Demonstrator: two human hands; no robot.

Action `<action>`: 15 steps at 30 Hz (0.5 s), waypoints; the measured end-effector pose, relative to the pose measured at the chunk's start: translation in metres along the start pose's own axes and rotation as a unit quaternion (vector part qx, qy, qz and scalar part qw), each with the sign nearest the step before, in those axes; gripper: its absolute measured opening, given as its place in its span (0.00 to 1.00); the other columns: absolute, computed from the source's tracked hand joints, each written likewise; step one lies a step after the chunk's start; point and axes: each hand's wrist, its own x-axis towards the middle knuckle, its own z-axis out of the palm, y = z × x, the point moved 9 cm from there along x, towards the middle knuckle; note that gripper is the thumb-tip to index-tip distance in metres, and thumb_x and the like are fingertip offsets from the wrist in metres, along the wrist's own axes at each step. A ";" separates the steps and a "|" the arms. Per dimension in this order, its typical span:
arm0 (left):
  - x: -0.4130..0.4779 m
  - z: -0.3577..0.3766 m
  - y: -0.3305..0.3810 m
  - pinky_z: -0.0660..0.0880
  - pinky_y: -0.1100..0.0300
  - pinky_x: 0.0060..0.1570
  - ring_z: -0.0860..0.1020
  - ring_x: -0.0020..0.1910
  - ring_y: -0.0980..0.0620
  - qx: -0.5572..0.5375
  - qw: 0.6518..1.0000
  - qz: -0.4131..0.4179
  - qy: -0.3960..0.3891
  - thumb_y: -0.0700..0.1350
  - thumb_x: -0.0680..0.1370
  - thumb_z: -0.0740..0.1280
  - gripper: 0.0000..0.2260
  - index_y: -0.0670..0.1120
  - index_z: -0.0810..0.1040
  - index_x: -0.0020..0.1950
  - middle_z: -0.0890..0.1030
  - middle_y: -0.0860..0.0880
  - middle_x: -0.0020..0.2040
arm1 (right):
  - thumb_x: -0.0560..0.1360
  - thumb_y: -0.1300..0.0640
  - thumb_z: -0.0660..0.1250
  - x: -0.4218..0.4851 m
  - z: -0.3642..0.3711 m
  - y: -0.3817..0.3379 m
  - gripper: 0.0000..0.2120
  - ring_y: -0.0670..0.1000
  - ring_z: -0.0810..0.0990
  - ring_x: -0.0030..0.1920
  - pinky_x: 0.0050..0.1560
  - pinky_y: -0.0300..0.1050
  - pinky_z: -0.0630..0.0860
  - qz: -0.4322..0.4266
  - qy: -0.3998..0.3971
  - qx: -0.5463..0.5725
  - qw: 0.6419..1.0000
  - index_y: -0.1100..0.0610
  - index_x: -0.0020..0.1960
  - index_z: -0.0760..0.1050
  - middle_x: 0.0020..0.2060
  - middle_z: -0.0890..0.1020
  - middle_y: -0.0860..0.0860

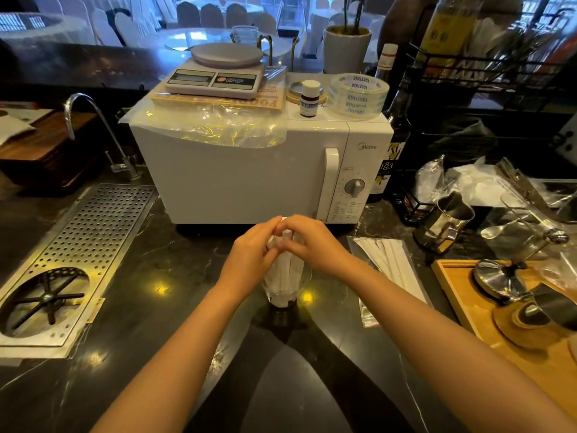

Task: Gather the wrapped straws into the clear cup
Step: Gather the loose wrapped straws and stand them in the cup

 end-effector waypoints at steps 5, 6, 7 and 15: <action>-0.005 0.001 0.002 0.77 0.56 0.42 0.80 0.43 0.46 0.161 0.983 0.084 0.020 0.38 0.69 0.71 0.18 0.40 0.77 0.58 0.85 0.44 0.42 | 0.76 0.61 0.61 -0.004 0.007 0.004 0.13 0.55 0.74 0.60 0.62 0.49 0.71 -0.031 -0.020 -0.095 0.995 0.57 0.59 0.76 0.58 0.79 0.55; -0.005 -0.001 0.003 0.74 0.57 0.42 0.78 0.43 0.49 0.187 0.977 0.095 0.037 0.41 0.70 0.69 0.15 0.41 0.79 0.56 0.85 0.46 0.40 | 0.77 0.62 0.61 -0.004 0.009 0.005 0.13 0.56 0.74 0.60 0.62 0.52 0.70 -0.036 -0.021 -0.107 0.993 0.56 0.60 0.76 0.59 0.79 0.54; -0.006 -0.003 0.004 0.69 0.58 0.44 0.77 0.45 0.51 0.202 0.973 0.101 0.048 0.44 0.71 0.66 0.13 0.43 0.80 0.54 0.85 0.47 0.40 | 0.76 0.62 0.61 -0.005 0.010 0.006 0.14 0.56 0.73 0.61 0.63 0.54 0.70 -0.039 -0.021 -0.114 0.993 0.56 0.61 0.75 0.60 0.79 0.54; -0.007 0.012 -0.011 0.59 0.43 0.67 0.69 0.69 0.43 0.202 0.977 0.034 -0.054 0.46 0.74 0.51 0.23 0.42 0.66 0.68 0.75 0.44 0.66 | 0.78 0.55 0.57 -0.011 0.021 0.006 0.25 0.50 0.52 0.76 0.75 0.49 0.49 -0.048 -0.053 -0.179 0.981 0.54 0.73 0.56 0.75 0.60 0.50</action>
